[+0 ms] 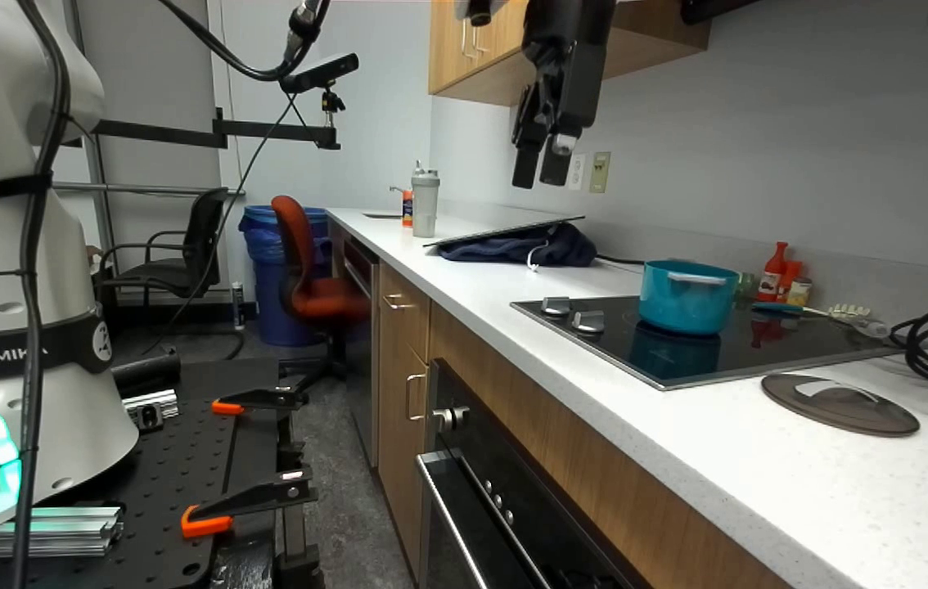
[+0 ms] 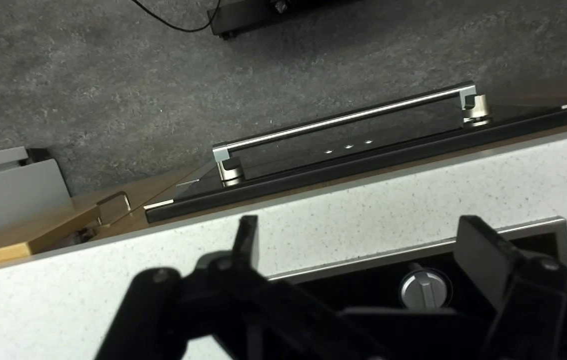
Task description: Put the black lid on the blue pot
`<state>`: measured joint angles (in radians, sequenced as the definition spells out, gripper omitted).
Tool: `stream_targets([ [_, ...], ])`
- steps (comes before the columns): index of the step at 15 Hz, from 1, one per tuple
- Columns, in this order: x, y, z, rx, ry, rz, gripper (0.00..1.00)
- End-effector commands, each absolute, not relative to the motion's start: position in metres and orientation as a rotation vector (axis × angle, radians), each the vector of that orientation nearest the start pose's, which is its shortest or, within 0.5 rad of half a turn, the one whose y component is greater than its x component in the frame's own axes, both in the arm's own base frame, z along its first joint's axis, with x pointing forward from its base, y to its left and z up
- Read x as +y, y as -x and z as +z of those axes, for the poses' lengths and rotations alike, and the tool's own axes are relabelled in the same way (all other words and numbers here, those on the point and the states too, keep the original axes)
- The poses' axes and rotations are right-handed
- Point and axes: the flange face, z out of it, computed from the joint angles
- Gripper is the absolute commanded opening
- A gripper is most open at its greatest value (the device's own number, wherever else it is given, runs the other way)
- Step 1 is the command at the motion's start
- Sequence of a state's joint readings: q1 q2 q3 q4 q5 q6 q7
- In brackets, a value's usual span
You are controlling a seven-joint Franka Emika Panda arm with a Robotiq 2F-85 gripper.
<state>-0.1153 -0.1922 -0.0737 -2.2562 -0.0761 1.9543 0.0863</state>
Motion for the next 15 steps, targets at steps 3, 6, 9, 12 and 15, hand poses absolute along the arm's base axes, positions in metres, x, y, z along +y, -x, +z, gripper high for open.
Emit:
stream_targets([
  [3, -0.125, -0.474, 0.409, 0.494, 3.124, 0.069, 1.0],
  [6, -0.141, -0.485, 0.397, 0.545, 3.107, -0.018, 1.0],
  [9, -0.152, -0.497, 0.388, 0.592, 3.089, -0.112, 1.0],
  [12, -0.159, -0.51, 0.378, 0.64, 3.079, -0.201, 1.0],
  [15, -0.166, -0.523, 0.37, 0.698, 3.069, -0.286, 1.0],
])
